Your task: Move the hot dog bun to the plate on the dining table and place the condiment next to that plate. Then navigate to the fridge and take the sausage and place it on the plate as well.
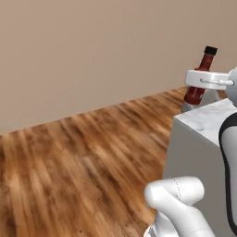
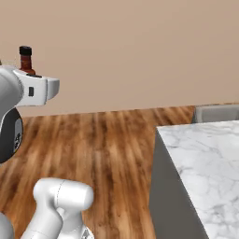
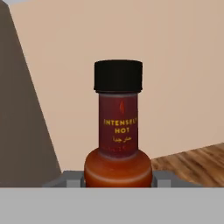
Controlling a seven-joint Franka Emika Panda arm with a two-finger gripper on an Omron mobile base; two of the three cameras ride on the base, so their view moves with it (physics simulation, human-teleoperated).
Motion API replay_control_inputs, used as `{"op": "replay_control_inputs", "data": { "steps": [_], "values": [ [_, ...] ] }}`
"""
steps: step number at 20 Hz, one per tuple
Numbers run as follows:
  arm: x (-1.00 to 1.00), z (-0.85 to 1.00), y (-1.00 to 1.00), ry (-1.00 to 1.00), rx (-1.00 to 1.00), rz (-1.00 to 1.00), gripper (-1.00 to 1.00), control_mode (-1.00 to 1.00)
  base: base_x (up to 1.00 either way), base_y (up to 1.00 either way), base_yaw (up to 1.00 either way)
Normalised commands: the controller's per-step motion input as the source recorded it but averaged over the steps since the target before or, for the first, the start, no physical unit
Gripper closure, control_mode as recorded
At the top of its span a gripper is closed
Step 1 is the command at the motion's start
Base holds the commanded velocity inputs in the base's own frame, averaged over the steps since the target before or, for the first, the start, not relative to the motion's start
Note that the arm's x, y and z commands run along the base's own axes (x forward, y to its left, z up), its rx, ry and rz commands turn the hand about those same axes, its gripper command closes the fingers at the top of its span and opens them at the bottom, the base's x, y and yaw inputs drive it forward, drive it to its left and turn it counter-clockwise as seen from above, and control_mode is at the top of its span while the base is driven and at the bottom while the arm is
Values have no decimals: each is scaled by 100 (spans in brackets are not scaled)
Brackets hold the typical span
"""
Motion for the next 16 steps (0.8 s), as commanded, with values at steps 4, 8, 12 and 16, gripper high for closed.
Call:
{"op": "replay_control_inputs", "data": {
  "steps": [4, 8, 12, 16],
  "values": [
    [0, 0, 0, 0, 0, 0, 100, 100, 99, 70, -53],
    [0, 0, 0, 0, 0, 0, 100, 100, 97, 72, -57],
    [0, 0, 0, 0, 0, 0, 100, 100, 82, 71, -58],
    [0, 0, 0, 0, 0, 0, 100, 100, 71, 67, -56]
  ]
}}
